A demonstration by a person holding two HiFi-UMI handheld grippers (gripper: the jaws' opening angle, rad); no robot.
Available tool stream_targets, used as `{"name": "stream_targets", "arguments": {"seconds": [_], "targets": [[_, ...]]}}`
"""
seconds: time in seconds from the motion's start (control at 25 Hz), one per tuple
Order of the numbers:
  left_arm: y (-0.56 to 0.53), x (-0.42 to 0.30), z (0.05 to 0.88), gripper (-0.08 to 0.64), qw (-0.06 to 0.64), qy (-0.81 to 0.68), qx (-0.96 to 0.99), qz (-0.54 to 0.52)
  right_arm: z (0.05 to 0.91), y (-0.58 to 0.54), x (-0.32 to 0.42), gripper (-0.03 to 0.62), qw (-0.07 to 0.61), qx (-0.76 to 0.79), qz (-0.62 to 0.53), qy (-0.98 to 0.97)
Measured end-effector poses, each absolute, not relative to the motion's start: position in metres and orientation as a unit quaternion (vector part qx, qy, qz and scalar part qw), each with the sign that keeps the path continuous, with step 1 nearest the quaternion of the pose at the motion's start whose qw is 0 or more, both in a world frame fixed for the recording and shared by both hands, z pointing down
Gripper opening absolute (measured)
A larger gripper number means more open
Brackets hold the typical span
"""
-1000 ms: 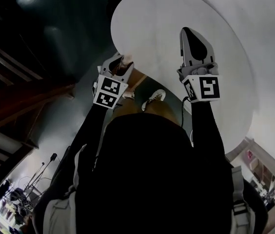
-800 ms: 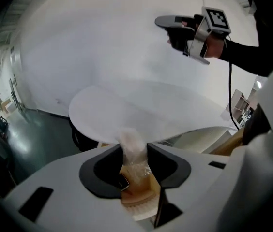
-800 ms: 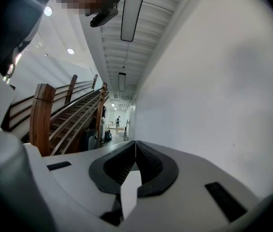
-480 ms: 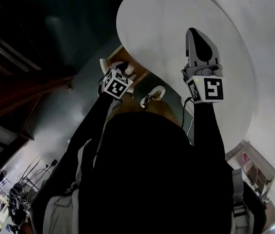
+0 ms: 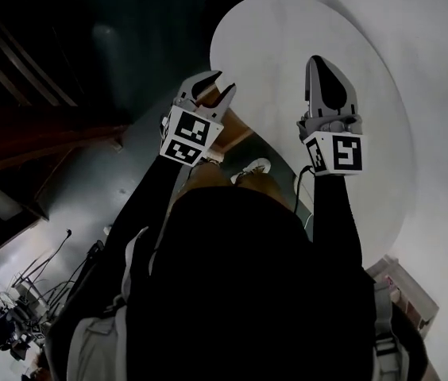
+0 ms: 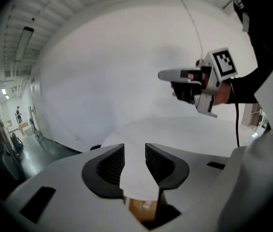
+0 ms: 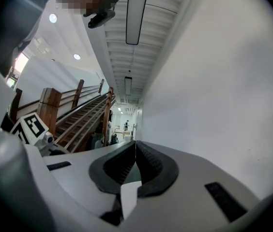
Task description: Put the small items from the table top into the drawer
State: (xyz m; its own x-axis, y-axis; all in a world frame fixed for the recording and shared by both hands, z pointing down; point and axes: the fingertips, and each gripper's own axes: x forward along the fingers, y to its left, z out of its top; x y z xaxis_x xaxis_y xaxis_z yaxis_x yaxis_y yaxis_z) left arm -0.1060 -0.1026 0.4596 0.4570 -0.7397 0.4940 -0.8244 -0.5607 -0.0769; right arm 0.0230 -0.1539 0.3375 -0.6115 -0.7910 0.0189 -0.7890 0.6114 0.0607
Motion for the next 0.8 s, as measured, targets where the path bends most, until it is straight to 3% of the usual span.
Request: {"name": "stream_targets", "arguments": {"seconds": [0.32, 0.8], "targets": [[-0.134, -0.120, 0.318, 0.017, -0.041, -0.525, 0.843, 0.114, 0.319, -0.154, -0.012, 0.028, 0.001, 0.413, -0.038, -0.910], [-0.138, -0.120, 0.300, 0.015, -0.050, -0.520, 0.849, 0.086, 0.322, -0.149, -0.009, 0.026, 0.015, 0.427, -0.033, -0.903]]}}
